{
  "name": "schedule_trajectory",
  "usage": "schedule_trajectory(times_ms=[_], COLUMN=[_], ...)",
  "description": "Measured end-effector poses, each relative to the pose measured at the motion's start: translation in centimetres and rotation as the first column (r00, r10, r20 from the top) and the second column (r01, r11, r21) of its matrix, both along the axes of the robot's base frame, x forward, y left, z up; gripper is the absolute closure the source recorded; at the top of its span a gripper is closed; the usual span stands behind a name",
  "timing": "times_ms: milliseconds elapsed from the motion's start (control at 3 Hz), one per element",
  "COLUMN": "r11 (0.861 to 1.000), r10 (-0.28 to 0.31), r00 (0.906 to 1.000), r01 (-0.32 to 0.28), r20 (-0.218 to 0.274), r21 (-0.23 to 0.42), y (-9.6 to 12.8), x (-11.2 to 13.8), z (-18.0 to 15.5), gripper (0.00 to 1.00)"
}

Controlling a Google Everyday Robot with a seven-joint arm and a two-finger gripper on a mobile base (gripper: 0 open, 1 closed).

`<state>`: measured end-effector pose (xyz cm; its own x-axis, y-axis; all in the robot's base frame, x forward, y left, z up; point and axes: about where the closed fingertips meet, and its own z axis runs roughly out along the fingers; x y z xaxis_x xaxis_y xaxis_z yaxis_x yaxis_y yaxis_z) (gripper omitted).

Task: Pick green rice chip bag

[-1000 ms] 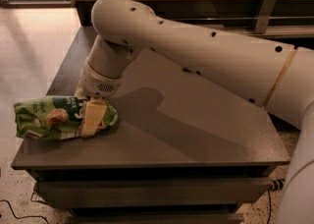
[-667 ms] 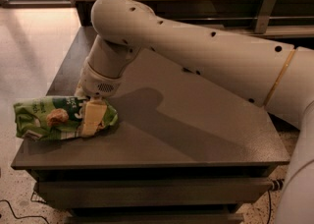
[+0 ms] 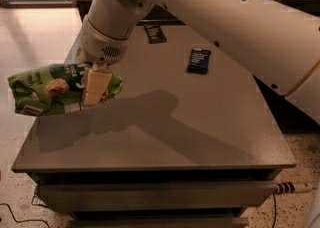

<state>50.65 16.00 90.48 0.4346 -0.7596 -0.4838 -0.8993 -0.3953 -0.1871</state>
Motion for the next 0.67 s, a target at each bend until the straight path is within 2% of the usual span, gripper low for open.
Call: schedule_trajectory(times_ms=[667], r11=[0.998], r10=[0.003], r00=[0.9965], r01=[-0.008], r20=[0.084], r21=[0.063], y=[-2.7], x=[0.6], z=[5.2], gripper=[1.0])
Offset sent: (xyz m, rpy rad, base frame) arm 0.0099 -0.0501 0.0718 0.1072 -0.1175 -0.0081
